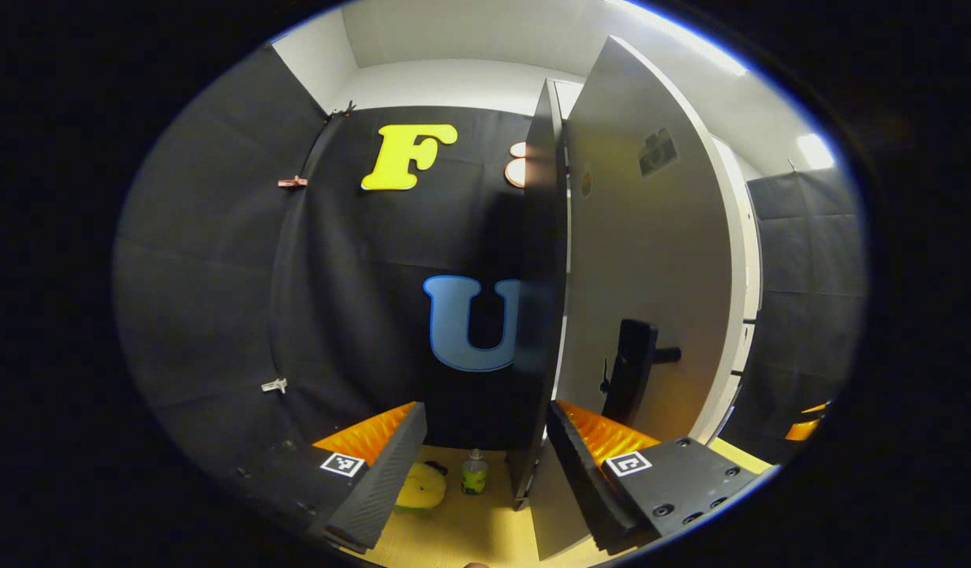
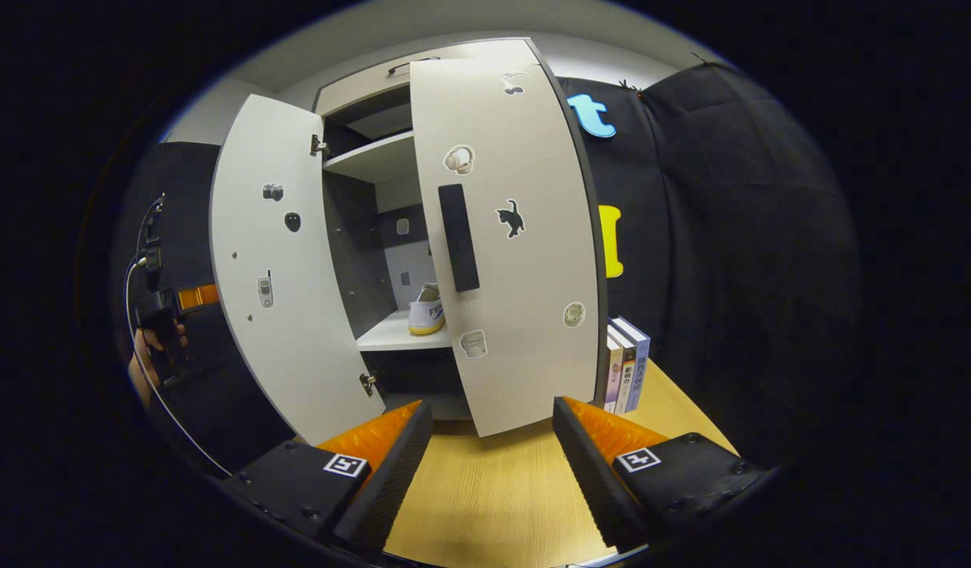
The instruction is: Grab one shoe with the right hand and put it into the shoe cabinet, grab the other shoe with the left hand and put it into the shoe cabinet; then close the right door with the right hand and the left door with the left hand.
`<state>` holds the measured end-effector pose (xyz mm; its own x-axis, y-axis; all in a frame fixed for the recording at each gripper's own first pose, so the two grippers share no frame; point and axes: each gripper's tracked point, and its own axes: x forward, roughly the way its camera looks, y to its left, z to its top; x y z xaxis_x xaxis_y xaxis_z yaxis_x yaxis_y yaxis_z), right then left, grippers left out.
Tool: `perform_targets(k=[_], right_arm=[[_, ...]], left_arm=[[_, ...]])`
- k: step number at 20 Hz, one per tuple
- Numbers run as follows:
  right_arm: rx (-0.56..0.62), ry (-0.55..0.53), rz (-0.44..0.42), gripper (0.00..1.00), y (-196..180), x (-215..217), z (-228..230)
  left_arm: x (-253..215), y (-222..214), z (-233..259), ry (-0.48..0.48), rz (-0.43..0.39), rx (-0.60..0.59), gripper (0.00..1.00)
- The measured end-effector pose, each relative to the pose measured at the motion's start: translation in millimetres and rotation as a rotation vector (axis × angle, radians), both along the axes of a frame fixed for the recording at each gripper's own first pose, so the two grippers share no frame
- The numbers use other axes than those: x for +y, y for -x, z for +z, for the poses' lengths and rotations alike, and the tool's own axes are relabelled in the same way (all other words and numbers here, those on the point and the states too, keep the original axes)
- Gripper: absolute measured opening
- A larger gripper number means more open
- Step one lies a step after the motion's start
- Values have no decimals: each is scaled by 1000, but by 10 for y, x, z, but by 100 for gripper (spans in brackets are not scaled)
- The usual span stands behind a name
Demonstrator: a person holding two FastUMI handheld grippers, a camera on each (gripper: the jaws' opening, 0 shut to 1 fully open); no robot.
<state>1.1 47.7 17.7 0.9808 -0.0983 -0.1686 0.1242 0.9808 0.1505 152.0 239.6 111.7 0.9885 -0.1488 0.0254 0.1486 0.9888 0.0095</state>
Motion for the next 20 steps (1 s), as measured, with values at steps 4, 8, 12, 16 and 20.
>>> perform_targets(k=[4, 8, 12, 16, 20], right_arm=[[15, 11, -22, 98, 82, 15, -42], [16, 14, -25, 98, 106, 37, -68], [29, -9, -17, 99, 131, 55, -164], [39, -27, -11, 98, 106, -10, -238], [28, -25, -24, 98, 126, -210, -215]], left_arm=[[-44, -37, 28, -27, -57, -9, 94], [-94, -51, 16, -6, -67, -4, 93], [-292, -5, -11, -1, -79, 24, 93], [-672, 108, -32, -9, -133, 36, 92], [-1049, 140, -36, -38, -138, 37, 92]])
